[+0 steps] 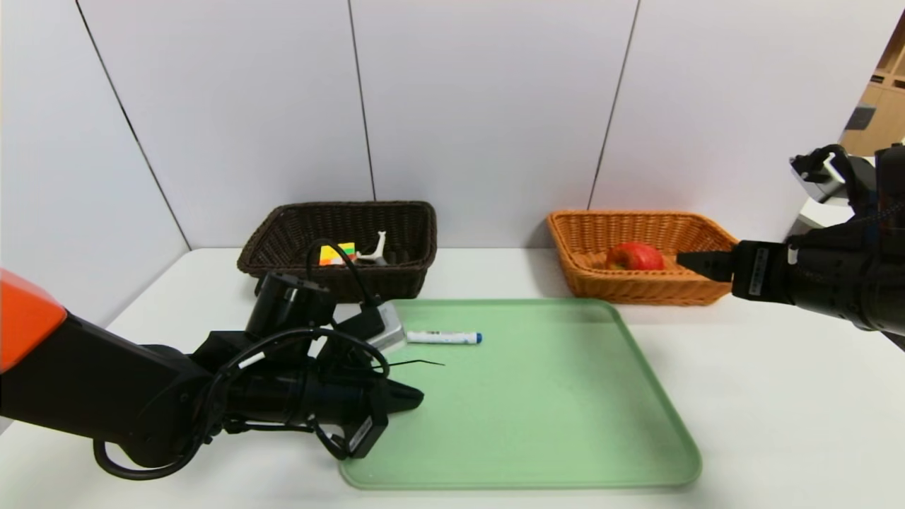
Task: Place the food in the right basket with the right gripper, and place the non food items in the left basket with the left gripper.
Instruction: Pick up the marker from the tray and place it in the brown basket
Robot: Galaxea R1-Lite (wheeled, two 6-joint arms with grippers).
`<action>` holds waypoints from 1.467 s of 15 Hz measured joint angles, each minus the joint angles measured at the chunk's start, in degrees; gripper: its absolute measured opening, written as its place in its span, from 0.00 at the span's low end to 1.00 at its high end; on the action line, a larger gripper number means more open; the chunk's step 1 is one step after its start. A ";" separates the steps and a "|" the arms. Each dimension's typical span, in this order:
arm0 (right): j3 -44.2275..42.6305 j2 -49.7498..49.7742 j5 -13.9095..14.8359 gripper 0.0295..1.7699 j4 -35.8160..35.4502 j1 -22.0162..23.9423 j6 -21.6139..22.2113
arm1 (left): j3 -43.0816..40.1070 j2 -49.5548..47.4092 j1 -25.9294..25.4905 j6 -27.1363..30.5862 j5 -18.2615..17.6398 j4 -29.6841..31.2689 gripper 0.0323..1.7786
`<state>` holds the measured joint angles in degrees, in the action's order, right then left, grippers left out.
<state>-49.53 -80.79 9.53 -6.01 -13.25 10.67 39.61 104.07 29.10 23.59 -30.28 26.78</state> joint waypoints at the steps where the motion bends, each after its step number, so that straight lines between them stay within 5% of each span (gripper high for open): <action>1: 0.02 0.20 -0.04 0.96 0.01 0.00 0.00 | -0.17 -0.18 0.00 0.02 0.11 0.11 0.01; 9: 0.22 0.63 -0.80 0.96 0.04 0.00 -0.01 | 1.77 -0.93 1.85 -1.82 5.42 0.00 0.01; 15: 0.94 0.46 -0.77 0.96 0.01 0.49 -0.01 | 3.83 -0.52 2.54 -2.71 6.74 0.26 0.49; 22: 0.56 0.22 -0.69 0.96 0.01 0.61 -0.01 | 14.80 5.96 2.24 -2.78 6.52 -0.05 0.77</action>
<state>-48.97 -80.57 8.84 -6.00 -12.64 10.65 54.41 110.03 31.34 20.81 -23.76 26.73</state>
